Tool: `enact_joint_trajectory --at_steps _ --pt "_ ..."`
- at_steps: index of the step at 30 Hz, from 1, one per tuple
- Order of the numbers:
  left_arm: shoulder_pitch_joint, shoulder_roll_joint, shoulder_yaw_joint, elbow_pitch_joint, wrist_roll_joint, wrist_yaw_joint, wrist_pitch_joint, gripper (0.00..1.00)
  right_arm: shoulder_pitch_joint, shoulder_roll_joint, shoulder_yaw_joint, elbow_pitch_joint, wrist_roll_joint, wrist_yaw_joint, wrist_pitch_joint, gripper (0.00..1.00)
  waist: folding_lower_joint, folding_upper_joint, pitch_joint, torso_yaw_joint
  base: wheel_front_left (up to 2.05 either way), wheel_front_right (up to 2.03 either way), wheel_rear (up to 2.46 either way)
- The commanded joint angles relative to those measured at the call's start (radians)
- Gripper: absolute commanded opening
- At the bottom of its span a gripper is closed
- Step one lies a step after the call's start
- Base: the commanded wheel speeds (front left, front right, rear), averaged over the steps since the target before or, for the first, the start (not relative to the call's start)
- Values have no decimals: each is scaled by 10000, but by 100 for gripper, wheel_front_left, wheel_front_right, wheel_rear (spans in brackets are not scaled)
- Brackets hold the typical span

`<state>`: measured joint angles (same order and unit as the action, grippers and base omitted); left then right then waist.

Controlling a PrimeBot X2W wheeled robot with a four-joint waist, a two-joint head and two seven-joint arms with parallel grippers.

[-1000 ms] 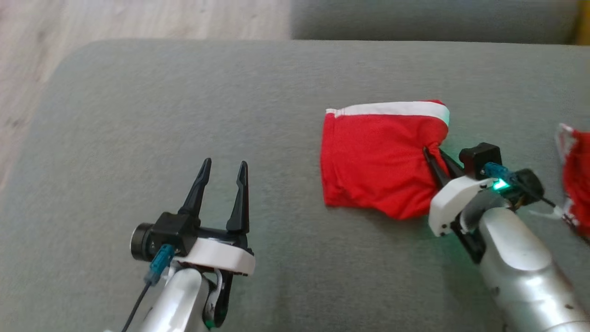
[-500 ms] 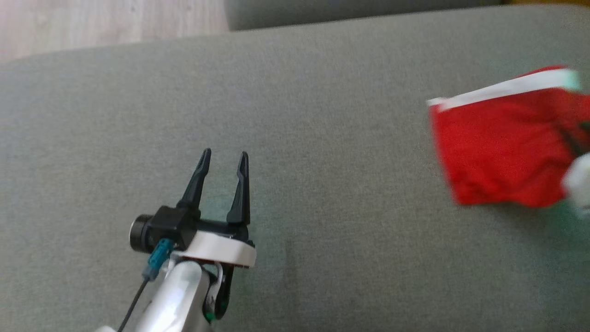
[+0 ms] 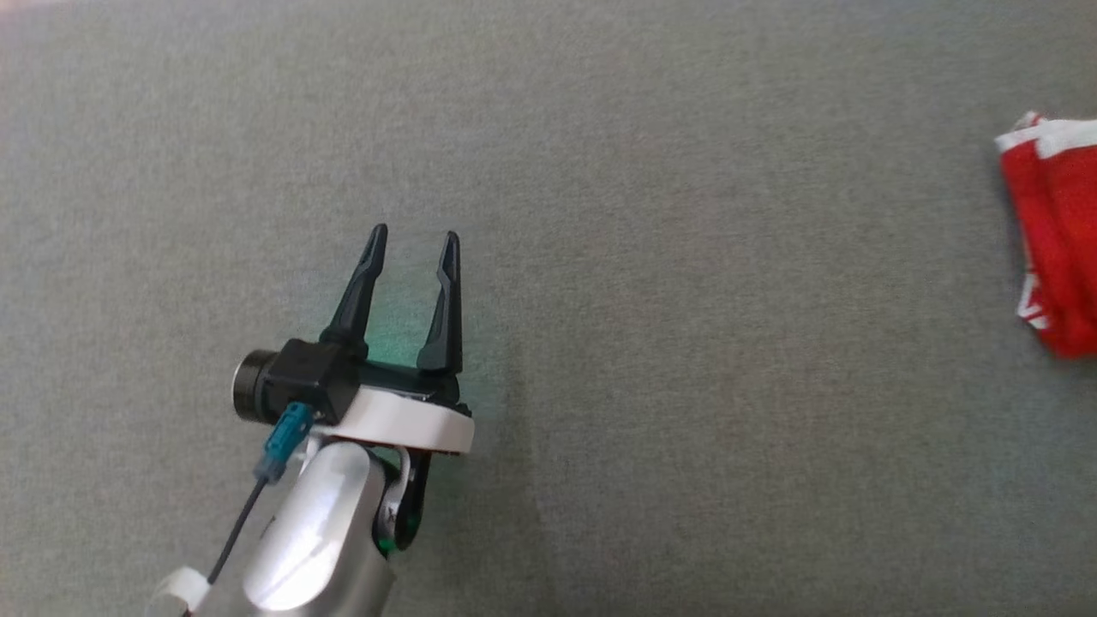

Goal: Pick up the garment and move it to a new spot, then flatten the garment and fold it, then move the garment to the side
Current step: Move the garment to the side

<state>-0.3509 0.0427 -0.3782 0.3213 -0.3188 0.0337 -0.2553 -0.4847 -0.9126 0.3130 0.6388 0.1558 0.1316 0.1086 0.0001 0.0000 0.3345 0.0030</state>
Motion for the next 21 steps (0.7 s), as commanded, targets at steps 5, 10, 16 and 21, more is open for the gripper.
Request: enact_joint_trajectory --at_steps 5,10,16,21 --pt "-487 76 494 -302 81 -92 -65 100 -342 -544 -747 342 -1049 -9 57 0 -1 0 597 253 0 0 0" --pt "-570 76 580 -300 108 -134 -65 100 -320 -174 -1235 530 -1363 -9 210 0 -1 0 726 313 0 0 0" --pt "-565 76 627 -221 143 -133 -65 100 -354 658 -2588 658 -1667 -9 322 100 -1 0 609 257 0 0 0" --pt "-481 76 707 -167 170 -124 -65 100 -341 1345 -3403 211 -2193 -9 348 100 -1 0 196 117 0 0 0"
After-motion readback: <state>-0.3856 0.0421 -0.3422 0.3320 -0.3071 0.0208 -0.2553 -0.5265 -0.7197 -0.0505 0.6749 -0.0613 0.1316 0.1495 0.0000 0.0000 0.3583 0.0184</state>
